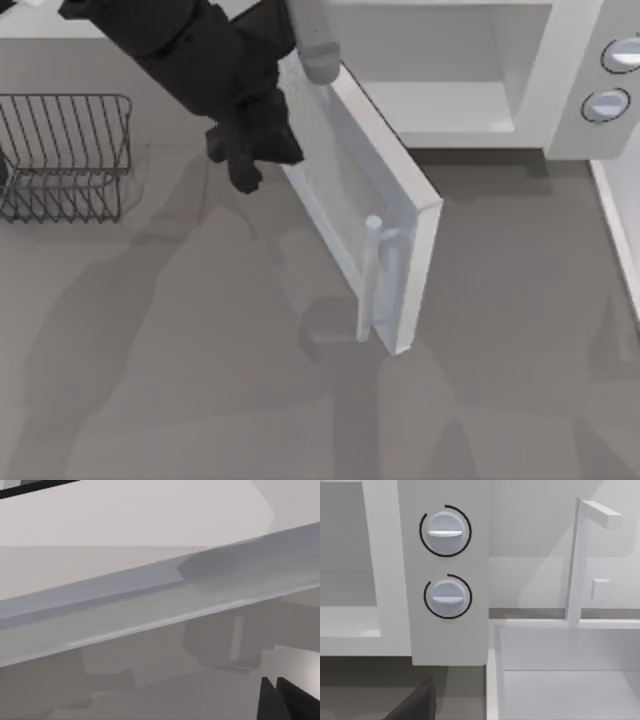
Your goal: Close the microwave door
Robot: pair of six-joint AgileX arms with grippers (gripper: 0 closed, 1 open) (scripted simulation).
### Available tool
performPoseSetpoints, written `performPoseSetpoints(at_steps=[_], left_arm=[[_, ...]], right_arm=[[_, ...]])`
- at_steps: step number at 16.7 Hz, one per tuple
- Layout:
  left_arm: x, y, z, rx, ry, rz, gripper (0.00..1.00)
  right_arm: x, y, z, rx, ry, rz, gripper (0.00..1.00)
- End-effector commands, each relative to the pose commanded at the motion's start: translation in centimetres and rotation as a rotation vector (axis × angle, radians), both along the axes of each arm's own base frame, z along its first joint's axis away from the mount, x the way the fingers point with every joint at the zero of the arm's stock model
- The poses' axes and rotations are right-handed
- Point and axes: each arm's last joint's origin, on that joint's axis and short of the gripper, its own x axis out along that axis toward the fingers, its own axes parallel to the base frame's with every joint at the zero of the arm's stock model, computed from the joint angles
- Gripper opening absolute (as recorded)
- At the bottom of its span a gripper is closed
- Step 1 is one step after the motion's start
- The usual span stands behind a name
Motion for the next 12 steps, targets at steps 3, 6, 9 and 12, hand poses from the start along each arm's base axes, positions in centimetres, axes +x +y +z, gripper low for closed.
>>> performPoseSetpoints(at_steps=[3,6,9,12], left_arm=[[0.00,0.00,0.00,0.000,0.000,0.000,0.00],[0.00,0.00,0.00,0.000,0.000,0.000,0.00],[0.04,-0.02,0.00,0.000,0.000,0.002,0.00],[0.04,-0.71,0.01,0.000,0.000,0.002,0.00]], right_arm=[[0.00,0.00,0.00,0.000,0.000,0.000,1.00],[0.00,0.00,0.00,0.000,0.000,0.000,1.00],[0.00,0.00,0.00,0.000,0.000,0.000,1.00],[0.00,0.00,0.00,0.000,0.000,0.000,1.00]])
